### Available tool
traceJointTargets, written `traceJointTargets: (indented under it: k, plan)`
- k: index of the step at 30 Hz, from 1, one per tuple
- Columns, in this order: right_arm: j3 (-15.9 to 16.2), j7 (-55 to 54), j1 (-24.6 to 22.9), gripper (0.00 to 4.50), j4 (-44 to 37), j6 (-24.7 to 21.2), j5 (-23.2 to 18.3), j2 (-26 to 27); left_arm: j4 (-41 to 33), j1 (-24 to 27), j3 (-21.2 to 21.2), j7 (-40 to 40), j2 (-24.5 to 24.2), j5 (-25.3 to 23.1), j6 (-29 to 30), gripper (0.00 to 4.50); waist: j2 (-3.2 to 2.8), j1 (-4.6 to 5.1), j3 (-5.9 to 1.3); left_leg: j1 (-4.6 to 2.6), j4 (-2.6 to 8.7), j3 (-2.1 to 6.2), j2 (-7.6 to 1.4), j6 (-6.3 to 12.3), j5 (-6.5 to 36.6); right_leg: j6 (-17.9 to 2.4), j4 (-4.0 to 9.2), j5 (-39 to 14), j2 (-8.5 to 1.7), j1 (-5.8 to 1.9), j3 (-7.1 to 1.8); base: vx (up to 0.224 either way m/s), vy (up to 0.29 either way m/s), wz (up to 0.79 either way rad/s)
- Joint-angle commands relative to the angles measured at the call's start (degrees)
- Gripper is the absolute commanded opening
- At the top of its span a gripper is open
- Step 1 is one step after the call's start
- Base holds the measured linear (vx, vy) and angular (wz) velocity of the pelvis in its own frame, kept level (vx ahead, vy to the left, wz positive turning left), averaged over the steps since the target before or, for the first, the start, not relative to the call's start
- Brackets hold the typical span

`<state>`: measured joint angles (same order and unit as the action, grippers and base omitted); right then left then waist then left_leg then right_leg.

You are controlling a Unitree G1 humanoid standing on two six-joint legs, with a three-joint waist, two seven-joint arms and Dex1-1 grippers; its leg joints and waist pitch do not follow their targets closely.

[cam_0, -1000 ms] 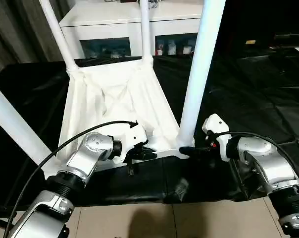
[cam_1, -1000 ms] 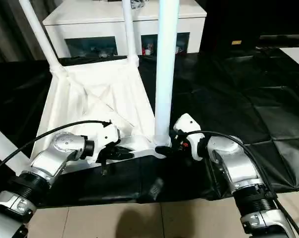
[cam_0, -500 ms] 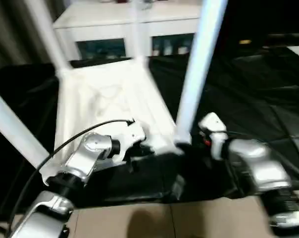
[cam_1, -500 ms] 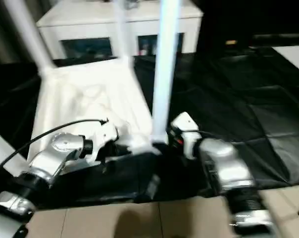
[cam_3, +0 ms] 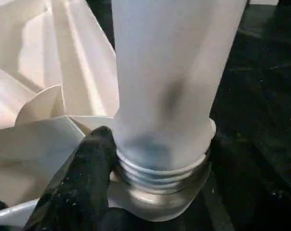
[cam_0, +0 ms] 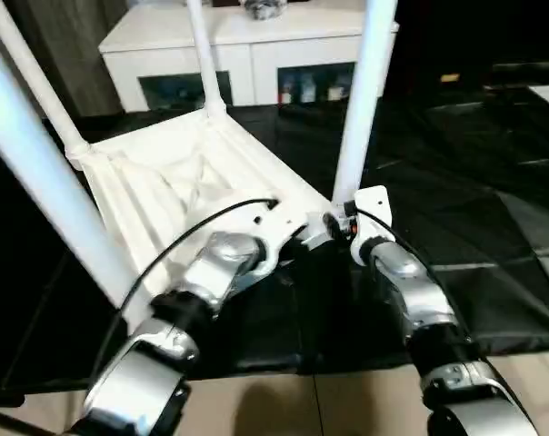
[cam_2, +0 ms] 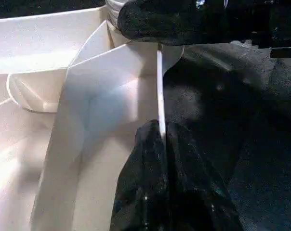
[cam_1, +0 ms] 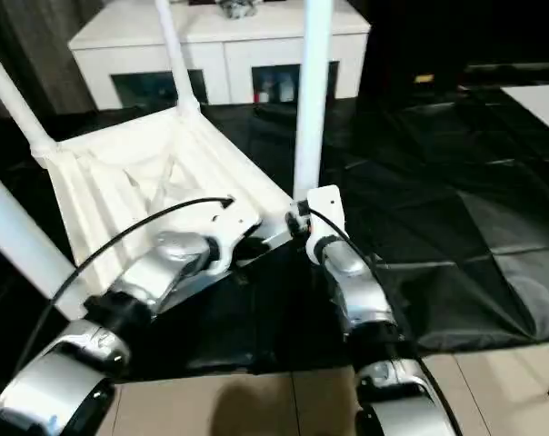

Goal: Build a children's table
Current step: Rotate leg to tighten

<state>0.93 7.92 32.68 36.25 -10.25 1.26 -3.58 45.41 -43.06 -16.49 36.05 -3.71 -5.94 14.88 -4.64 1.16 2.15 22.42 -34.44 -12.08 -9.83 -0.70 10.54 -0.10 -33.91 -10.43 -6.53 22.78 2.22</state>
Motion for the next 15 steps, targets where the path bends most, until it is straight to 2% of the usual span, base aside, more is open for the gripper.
traceJointTargets:
  k: [1,2,5,7,10,12,15]
  plan:
    - [3.5,3.2,0.1,3.05,0.2,1.8,0.8,2.5,2.9,0.7,-1.3,-1.2,1.0,-1.4,1.1,0.0,0.89,-0.18,-3.55,-1.08,4.57,1.68,-2.32,2.4,15.6,-12.6,4.14,-8.4,-1.81,-1.95,-0.96,0.0,0.0,0.0]
    - [2.0,3.5,0.2,3.4,-0.3,2.1,-0.8,2.8,2.4,1.0,-1.5,0.1,0.6,-1.4,0.5,0.0,0.99,-0.2,-3.42,-1.11,4.65,1.69,-2.38,2.81,16.1,-12.5,4.32,-10.4,-1.82,-1.93,-0.94,0.0,0.0,0.0]
    - [1.2,4.8,0.4,3.45,-0.7,2.3,-2.1,2.1,1.6,1.5,-1.8,1.8,0.0,-1.3,-0.9,0.0,0.93,-0.23,-3.44,-1.2,4.79,1.84,-2.52,2.64,16.8,-12.2,4.37,-12.0,-1.78,-1.87,-0.9,0.0,0.0,0.0]
    - [1.4,8.2,0.2,3.69,-1.9,1.6,-3.3,0.7,0.6,2.2,-2.0,3.7,-0.8,-0.9,-1.4,0.0,0.92,-0.11,-3.48,-1.16,4.82,1.87,-2.57,2.47,16.5,-12.3,4.23,-11.1,-1.69,-1.9,-0.89,0.0,0.0,0.0]
    - [4.0,17.2,-2.6,3.8,-7.8,-0.9,-4.0,-4.2,-1.7,3.8,-3.3,7.7,-3.0,-0.9,-3.0,0.0,1.11,-0.33,-3.66,-1.03,4.57,1.77,-2.66,3.96,14.6,-12.9,3.89,-6.8,-1.69,-2.35,-0.88,0.0,0.0,0.0]
    - [5.3,21.4,-4.1,3.8,-10.7,-1.9,-4.2,-7.0,-2.7,4.6,-3.9,10.1,-4.1,-0.8,-4.4,0.0,1.16,-0.57,-3.59,-0.95,4.39,1.65,-2.68,5.08,12.8,-13.4,3.79,-5.2,-1.79,-2.38,-0.91,0.0,0.0,0.0]
    - [7.2,30.8,-8.0,3.8,-18.3,-4.0,-6.3,-13.5,-6.1,7.0,-6.4,18.6,-7.6,-0.2,-11.3,0.0,1.38,-1.05,-3.48,-0.92,4.39,1.67,-2.85,5.78,12.9,-13.3,3.92,-7.5,-1.9,-2.53,-0.99,0.0,0.0,0.0]
